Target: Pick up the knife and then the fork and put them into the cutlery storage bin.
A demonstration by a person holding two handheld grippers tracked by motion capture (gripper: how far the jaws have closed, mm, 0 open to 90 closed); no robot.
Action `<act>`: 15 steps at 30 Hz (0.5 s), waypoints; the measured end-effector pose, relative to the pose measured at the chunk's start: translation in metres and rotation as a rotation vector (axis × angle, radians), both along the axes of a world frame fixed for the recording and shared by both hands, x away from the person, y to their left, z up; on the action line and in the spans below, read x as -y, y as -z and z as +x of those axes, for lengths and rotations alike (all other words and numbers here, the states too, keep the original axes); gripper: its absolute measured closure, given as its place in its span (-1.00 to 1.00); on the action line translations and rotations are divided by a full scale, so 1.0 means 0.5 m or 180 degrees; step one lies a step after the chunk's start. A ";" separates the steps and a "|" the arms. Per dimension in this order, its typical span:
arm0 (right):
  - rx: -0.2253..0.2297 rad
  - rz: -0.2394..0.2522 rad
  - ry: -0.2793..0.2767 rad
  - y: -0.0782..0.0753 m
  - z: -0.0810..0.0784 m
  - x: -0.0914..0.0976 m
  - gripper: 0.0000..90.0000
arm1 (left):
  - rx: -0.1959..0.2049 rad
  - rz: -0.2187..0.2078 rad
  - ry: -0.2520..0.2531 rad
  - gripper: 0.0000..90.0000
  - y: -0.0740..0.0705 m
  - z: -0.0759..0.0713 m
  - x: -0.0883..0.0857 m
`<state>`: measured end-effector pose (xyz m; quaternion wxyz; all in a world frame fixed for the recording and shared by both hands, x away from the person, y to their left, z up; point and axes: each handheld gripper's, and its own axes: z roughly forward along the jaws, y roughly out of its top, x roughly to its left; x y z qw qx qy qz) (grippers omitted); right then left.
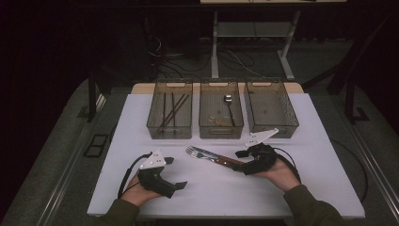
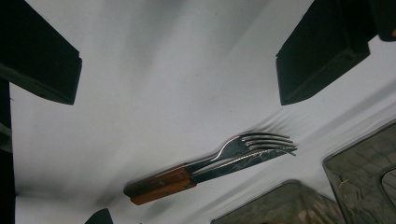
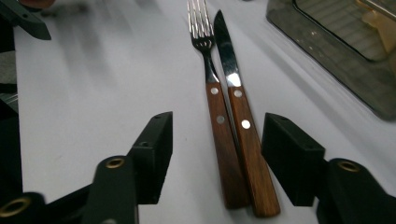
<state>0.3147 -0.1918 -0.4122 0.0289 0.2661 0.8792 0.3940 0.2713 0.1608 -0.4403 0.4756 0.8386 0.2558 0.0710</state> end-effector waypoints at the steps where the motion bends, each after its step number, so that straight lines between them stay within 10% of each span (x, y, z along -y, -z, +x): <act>1: 0.0018 0.0011 -0.0003 0.000 0.003 -0.004 -0.02 | 0.0001 0.0007 0.0004 -1.00 0.000 0.000 0.000; 15: 0.0049 -0.0136 -0.0111 0.011 0.041 -0.068 0.50 | -0.0002 -0.0009 0.0005 -1.00 0.000 0.000 0.000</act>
